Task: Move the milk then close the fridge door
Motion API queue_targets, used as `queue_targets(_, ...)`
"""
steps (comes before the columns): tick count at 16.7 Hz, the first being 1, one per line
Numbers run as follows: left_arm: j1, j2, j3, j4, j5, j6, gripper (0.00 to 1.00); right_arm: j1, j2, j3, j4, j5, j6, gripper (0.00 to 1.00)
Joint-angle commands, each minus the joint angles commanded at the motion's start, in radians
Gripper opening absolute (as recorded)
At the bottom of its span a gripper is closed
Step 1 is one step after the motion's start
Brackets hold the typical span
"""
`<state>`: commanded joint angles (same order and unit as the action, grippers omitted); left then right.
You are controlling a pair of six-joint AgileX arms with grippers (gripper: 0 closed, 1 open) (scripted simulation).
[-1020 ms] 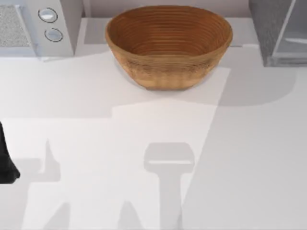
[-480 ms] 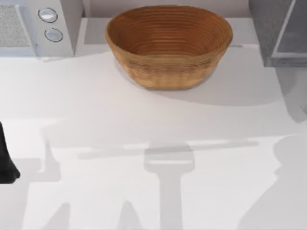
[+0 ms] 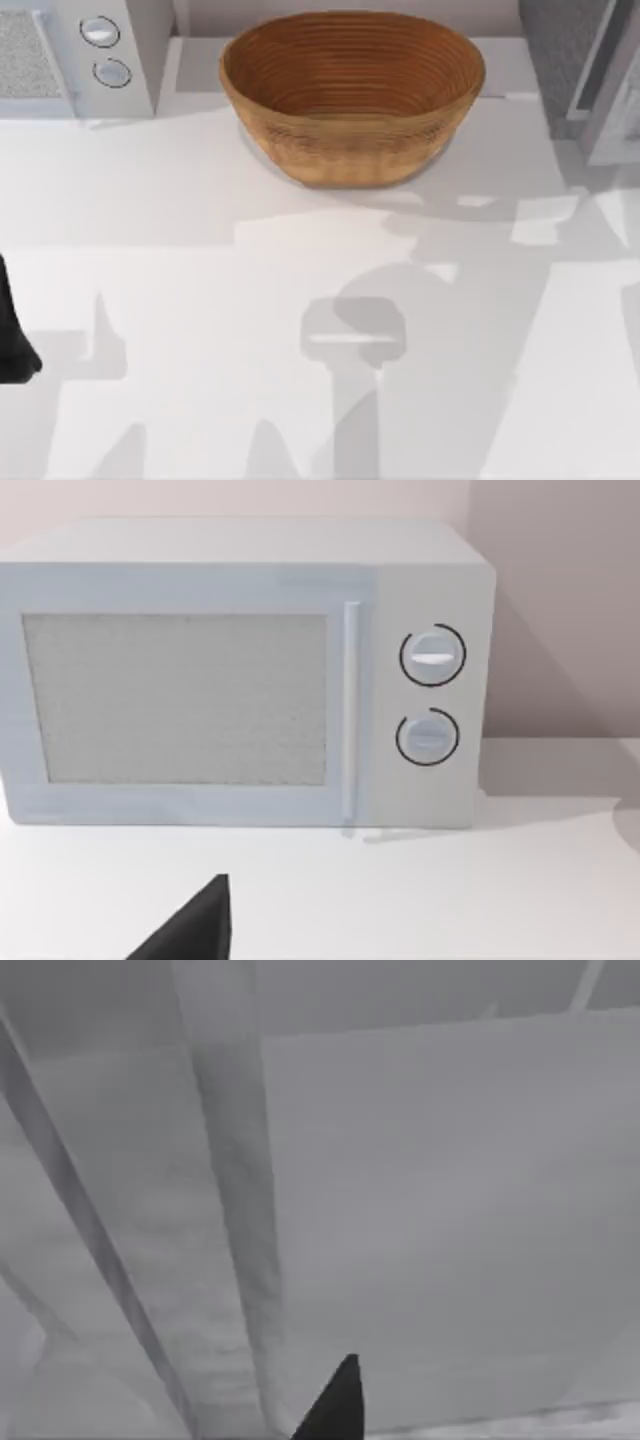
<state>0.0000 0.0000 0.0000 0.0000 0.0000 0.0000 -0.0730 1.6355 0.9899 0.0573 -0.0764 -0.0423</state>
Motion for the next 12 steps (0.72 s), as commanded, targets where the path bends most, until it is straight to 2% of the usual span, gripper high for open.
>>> queue_targets(2,0.000,0.000,0.000,0.000,0.000,0.000,1.00,0.036,-0.011,-0.023,0.019,0.039,0.035,1.00)
queue_targets(8,0.000,0.000,0.000,0.000,0.000,0.000,1.00,0.029,-0.004,-0.028,0.018,0.047,0.036,1.00)
queue_targets(12,0.000,0.000,0.000,0.000,0.000,0.000,1.00,0.032,0.095,0.070,-0.010,0.045,0.038,1.00)
